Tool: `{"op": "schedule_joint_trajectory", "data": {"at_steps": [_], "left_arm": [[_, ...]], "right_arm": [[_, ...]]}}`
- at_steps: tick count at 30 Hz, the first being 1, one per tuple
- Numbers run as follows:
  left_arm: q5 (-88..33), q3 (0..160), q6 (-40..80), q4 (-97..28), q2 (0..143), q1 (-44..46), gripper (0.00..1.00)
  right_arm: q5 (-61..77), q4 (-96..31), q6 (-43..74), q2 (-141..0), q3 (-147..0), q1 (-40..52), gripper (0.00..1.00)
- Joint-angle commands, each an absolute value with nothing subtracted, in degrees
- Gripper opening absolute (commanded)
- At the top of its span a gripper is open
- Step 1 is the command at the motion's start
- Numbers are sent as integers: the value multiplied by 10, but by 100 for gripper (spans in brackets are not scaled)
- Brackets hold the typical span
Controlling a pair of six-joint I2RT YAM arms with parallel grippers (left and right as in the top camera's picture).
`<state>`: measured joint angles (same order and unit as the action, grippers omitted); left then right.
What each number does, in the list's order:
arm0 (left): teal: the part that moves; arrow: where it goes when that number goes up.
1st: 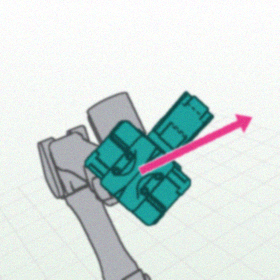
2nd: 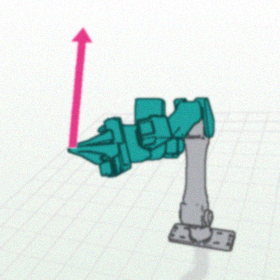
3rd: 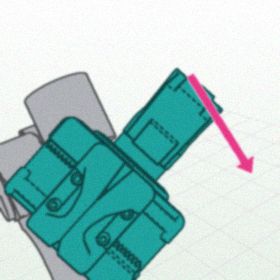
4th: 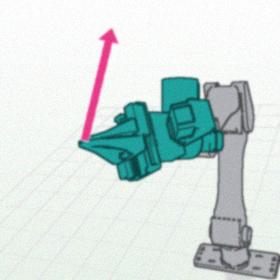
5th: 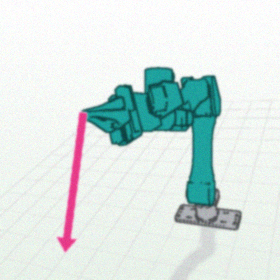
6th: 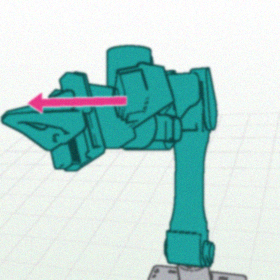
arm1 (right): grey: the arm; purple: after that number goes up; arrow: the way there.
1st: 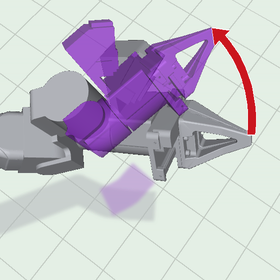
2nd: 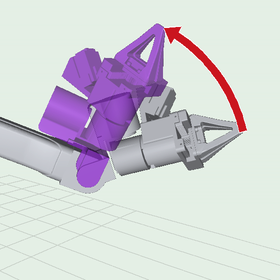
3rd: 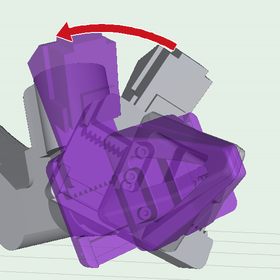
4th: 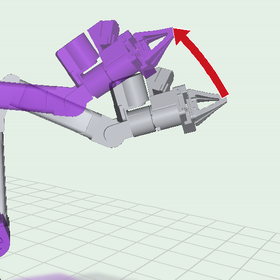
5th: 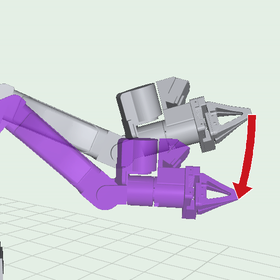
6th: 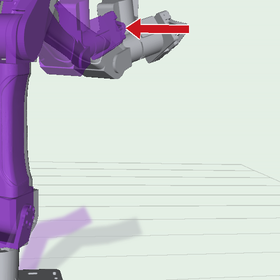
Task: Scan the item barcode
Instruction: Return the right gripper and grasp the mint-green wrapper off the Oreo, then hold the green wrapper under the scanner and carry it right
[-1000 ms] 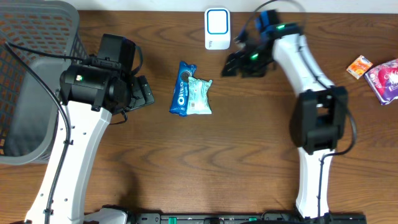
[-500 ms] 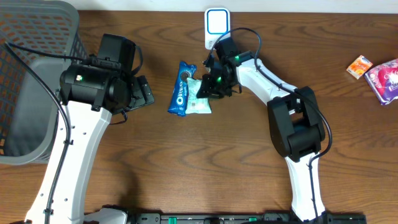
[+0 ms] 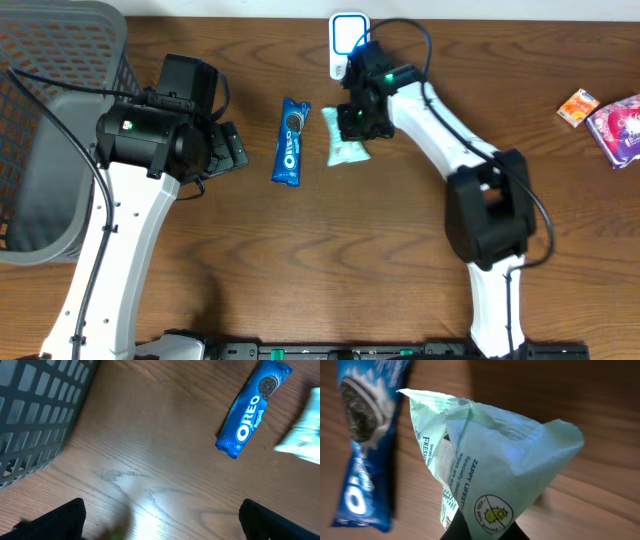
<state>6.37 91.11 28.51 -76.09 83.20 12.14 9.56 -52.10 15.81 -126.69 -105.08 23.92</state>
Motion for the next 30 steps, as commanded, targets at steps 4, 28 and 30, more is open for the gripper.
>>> {"op": "schedule_joint_trajectory", "data": {"at_steps": [4, 28, 30], "left_arm": [[67, 914, 288, -762, 827, 119, 98], [67, 914, 288, -762, 827, 119, 98], [67, 914, 288, -763, 827, 119, 98]], "right_arm": [[-355, -621, 134, -1178, -1069, 242, 1], [-336, -453, 237, -1194, -850, 333, 79], [-350, -466, 235, -1194, -863, 334, 82]]}}
